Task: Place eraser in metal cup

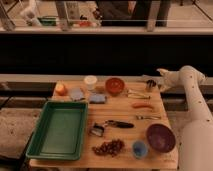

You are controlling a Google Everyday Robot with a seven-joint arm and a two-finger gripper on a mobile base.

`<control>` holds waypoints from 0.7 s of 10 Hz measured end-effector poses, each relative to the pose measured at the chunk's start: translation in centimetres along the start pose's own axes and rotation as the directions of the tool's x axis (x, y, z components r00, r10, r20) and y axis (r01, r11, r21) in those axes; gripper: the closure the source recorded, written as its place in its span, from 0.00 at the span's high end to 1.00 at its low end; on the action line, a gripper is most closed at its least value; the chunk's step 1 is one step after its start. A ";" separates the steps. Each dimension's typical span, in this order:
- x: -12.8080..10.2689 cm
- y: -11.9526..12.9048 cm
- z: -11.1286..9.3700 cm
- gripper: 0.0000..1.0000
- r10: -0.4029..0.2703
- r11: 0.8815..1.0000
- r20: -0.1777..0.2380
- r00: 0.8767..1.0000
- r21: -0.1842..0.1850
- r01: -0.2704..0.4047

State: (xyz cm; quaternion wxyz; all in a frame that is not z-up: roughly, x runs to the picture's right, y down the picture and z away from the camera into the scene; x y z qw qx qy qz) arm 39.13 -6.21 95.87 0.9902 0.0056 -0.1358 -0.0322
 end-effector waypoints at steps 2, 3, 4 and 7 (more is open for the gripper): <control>-0.1 0.0 -0.3 0.72 -0.001 1.000 0.003 1.000 -0.009 0.002; 0.2 0.3 -0.5 0.62 -0.008 1.000 -0.002 1.000 -0.015 0.008; 0.3 0.7 -0.6 0.53 -0.004 1.000 -0.012 1.000 -0.024 0.004; 0.2 1.3 -0.9 0.22 -0.004 1.000 -0.019 1.000 -0.031 0.004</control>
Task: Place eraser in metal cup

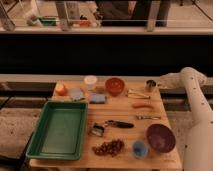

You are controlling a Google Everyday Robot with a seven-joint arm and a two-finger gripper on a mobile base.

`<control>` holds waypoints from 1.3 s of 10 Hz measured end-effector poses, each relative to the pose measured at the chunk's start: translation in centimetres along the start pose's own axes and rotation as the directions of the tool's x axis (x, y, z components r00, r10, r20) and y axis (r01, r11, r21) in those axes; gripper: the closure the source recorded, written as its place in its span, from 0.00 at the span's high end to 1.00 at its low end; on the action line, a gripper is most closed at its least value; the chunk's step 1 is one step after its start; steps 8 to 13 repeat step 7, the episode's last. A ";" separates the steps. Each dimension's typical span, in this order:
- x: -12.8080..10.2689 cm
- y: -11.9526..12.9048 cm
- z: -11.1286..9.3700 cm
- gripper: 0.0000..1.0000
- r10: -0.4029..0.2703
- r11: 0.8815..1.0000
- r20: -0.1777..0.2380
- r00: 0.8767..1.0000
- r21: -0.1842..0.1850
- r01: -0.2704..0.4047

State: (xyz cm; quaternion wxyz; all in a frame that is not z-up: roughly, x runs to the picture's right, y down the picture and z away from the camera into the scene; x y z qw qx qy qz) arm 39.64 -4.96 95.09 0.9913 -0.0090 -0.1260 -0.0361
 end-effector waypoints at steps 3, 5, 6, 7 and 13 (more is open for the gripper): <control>-0.5 -0.8 -0.9 0.11 -0.012 1.000 0.001 1.000 -0.005 0.012; -0.2 0.1 -0.6 0.08 -0.017 1.000 -0.008 1.000 -0.006 0.017; -0.5 0.1 -0.7 0.06 -0.031 0.999 -0.010 0.999 -0.006 0.031; -1.0 -0.2 -1.0 0.07 -0.042 0.999 -0.010 0.999 -0.008 0.042; -1.0 -0.2 -1.0 0.07 -0.042 0.999 -0.010 0.999 -0.008 0.042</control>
